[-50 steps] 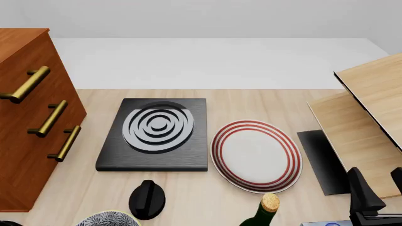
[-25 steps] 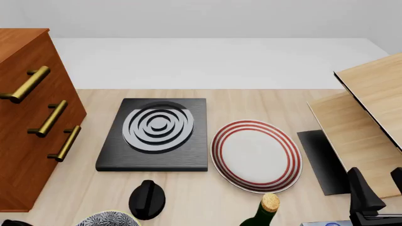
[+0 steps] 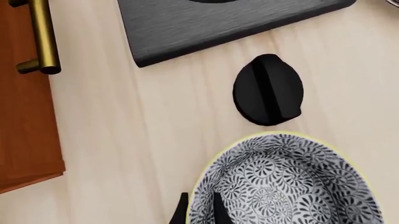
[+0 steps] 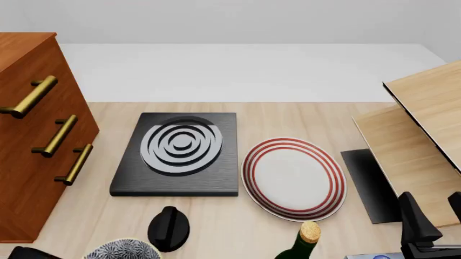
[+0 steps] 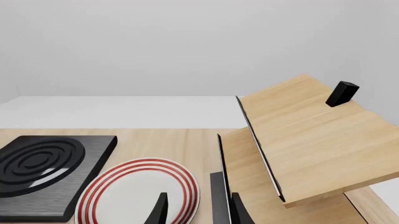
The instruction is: Pick up the akita bowl and put it on the plate.
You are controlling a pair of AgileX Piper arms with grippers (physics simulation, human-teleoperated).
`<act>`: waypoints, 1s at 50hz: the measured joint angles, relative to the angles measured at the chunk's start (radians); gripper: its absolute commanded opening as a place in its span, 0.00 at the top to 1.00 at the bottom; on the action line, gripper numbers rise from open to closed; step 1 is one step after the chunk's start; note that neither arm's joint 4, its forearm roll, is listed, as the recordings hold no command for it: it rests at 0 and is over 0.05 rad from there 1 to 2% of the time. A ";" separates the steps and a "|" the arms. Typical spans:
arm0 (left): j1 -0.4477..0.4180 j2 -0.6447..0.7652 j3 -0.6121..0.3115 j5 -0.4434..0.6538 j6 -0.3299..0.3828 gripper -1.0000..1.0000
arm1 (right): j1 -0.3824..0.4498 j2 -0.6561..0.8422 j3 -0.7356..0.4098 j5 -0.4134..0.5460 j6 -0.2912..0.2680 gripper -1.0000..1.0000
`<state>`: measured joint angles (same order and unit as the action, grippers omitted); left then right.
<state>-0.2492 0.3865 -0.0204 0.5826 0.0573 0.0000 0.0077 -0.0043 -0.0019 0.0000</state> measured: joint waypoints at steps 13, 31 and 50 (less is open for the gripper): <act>0.049 0.058 -0.003 -0.070 0.130 1.00 | 0.000 0.000 0.000 0.000 0.000 0.00; 0.142 -0.049 -0.119 0.126 0.296 1.00 | 0.000 0.000 0.000 0.000 0.000 0.00; 0.217 -0.128 -0.378 0.262 0.432 1.00 | 0.000 0.000 0.000 0.000 0.000 0.00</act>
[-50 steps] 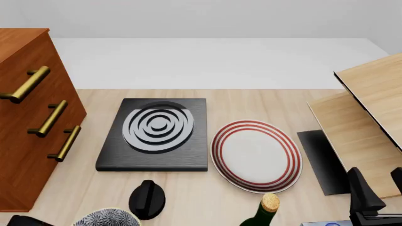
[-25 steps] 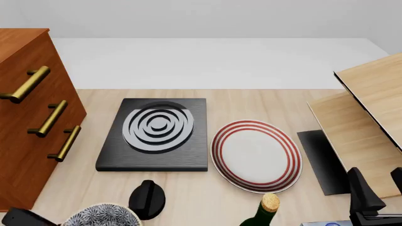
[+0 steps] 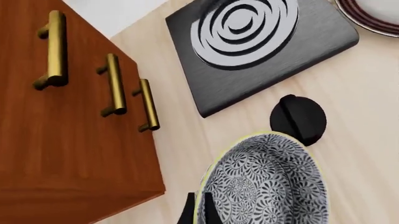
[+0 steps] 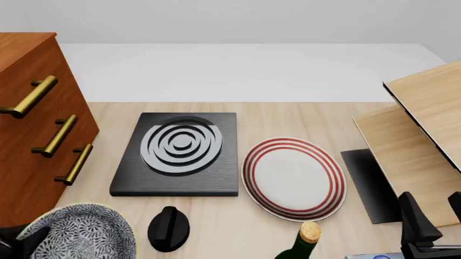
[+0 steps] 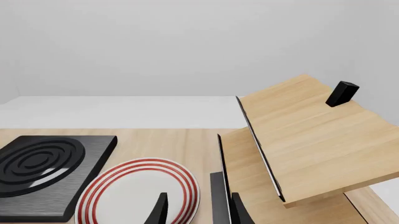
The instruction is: Pick up the akita bowl and put it on the plate.
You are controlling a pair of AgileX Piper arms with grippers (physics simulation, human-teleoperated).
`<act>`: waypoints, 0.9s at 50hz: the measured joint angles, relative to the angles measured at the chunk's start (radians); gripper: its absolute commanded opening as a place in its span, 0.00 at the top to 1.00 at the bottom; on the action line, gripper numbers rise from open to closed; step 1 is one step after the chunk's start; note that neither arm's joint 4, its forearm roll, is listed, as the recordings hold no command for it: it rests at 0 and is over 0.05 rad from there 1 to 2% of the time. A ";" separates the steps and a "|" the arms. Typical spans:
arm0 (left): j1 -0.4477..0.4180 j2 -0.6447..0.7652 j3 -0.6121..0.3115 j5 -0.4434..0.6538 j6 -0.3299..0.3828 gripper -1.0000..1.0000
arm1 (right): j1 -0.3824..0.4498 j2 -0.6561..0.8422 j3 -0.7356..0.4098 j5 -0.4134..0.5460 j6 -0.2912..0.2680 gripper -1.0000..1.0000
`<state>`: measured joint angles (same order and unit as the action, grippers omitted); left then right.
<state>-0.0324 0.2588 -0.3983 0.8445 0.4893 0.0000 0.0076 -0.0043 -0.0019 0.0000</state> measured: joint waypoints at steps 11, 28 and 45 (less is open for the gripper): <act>-0.003 -0.008 -0.118 -0.059 -0.032 1.00 | 0.000 0.000 0.000 0.000 0.000 0.00; -0.017 0.038 -0.207 -0.265 -0.144 1.00 | 0.000 0.000 0.000 0.000 0.000 0.00; -0.113 0.249 -0.271 -0.588 -0.307 1.00 | 0.000 0.000 0.000 0.000 0.000 0.00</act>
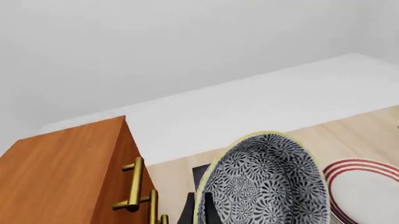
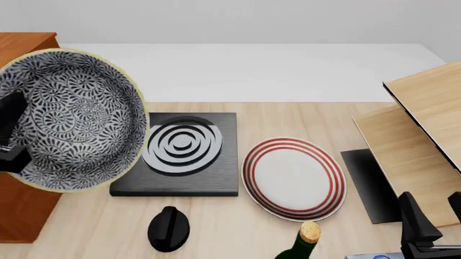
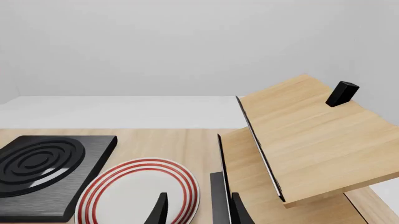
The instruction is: Pick up the akita bowl and put it on the plate.
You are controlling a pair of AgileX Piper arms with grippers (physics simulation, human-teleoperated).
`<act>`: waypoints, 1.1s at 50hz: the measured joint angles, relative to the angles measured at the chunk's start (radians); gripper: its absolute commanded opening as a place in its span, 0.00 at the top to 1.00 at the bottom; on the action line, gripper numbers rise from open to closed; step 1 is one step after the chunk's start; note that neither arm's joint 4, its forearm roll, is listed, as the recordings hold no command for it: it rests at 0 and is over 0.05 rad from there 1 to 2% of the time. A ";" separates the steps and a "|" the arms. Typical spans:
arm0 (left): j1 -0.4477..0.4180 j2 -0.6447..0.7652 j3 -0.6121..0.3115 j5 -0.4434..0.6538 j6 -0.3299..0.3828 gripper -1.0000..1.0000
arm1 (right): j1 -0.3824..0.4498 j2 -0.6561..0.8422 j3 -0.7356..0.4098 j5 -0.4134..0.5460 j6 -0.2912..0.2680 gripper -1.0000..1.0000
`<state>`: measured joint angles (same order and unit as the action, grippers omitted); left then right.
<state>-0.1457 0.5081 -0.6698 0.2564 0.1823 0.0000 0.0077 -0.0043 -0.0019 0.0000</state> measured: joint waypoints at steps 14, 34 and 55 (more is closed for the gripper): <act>-0.106 0.248 -0.019 -0.272 -0.172 1.00 | 0.000 0.000 0.000 0.000 0.000 0.00; -0.318 0.599 -0.110 -0.420 -0.365 1.00 | 0.000 0.000 0.000 0.000 0.000 0.00; -0.481 0.766 -0.210 -0.386 -0.471 1.00 | 0.000 0.000 0.000 0.000 0.000 0.00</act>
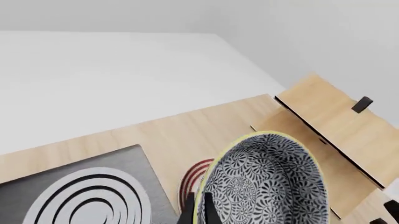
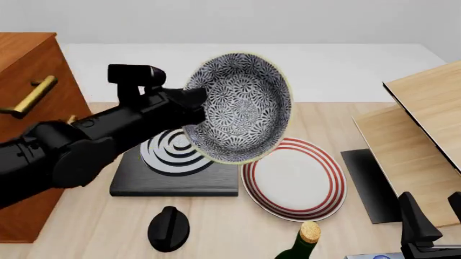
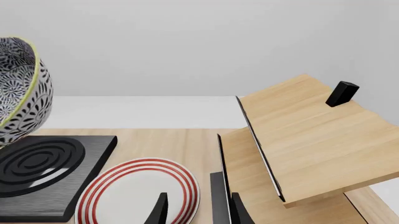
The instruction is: Pick up the akita bowl and put it on the plate.
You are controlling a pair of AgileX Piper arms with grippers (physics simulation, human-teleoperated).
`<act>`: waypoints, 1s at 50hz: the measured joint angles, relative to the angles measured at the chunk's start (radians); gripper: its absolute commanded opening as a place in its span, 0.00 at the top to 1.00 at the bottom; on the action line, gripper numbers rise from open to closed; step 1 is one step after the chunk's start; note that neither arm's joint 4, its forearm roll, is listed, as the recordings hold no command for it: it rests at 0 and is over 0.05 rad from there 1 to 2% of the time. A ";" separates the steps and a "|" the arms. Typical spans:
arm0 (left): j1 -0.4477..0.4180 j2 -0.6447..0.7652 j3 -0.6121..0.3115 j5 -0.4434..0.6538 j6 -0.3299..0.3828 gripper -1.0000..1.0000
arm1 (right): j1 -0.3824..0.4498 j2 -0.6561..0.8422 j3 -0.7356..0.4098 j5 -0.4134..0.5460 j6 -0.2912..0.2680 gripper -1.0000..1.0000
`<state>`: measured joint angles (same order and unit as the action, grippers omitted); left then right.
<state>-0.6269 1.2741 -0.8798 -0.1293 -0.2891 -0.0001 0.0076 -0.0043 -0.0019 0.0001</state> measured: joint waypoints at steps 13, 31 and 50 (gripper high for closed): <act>-0.054 0.082 -0.070 0.045 -0.036 1.00 | 0.000 0.000 0.000 0.000 0.000 0.00; -0.104 0.194 -0.107 0.032 -0.105 1.00 | 0.000 0.000 0.000 0.000 0.000 0.00; -0.129 0.313 -0.112 -0.033 -0.141 1.00 | 0.000 0.000 0.000 0.000 0.000 0.00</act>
<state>-0.7560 1.5868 -0.9916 -0.1623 -0.4304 0.0000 0.0077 -0.0043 -0.0019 0.0000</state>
